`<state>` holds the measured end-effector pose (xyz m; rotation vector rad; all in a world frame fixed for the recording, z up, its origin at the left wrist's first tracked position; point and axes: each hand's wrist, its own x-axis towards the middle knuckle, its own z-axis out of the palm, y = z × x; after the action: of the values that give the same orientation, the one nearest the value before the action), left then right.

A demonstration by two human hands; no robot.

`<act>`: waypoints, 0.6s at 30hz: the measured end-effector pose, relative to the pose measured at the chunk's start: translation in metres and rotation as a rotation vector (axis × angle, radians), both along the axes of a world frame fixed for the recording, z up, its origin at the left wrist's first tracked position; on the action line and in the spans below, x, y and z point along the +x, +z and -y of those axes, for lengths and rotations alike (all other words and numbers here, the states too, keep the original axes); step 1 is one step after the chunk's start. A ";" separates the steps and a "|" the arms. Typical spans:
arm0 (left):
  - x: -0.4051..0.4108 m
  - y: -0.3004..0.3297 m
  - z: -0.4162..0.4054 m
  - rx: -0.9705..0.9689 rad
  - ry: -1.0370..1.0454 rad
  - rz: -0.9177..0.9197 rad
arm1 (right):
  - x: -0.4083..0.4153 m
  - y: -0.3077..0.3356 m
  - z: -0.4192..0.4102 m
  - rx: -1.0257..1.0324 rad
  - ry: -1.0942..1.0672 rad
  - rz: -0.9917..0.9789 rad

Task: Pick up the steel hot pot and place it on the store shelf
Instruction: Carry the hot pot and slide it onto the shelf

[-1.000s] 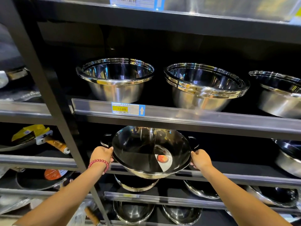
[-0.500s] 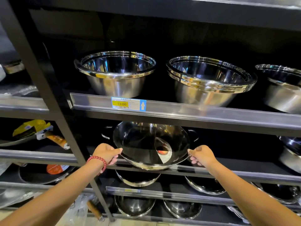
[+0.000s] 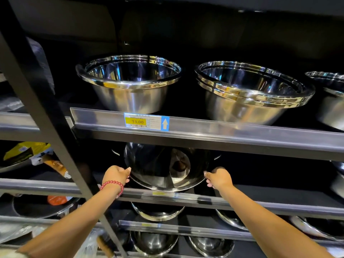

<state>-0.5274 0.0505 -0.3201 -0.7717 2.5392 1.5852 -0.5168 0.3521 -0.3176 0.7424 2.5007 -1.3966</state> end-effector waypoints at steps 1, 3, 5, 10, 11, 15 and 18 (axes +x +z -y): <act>0.000 -0.003 0.002 -0.005 0.001 0.002 | 0.000 -0.002 0.001 0.010 0.011 -0.002; -0.003 -0.007 0.006 -0.026 0.003 0.010 | 0.000 -0.005 0.004 0.034 0.029 -0.005; -0.006 -0.008 0.008 -0.050 0.007 0.027 | -0.001 -0.006 0.007 0.061 0.048 0.001; -0.009 -0.006 0.010 -0.145 -0.027 0.034 | 0.000 -0.004 0.013 0.136 0.073 -0.004; -0.009 -0.006 0.011 -0.185 -0.043 0.031 | 0.002 -0.002 0.014 0.187 0.100 -0.001; -0.006 -0.001 0.016 -0.442 -0.152 -0.003 | 0.014 0.005 0.014 0.318 0.190 -0.022; 0.003 0.012 0.011 -0.623 -0.209 -0.051 | 0.026 0.013 0.008 0.475 0.257 -0.027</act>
<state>-0.5245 0.0397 -0.3082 -0.4675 3.0559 0.7559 -0.4904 0.3442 -0.3042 0.4461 2.8578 -0.7399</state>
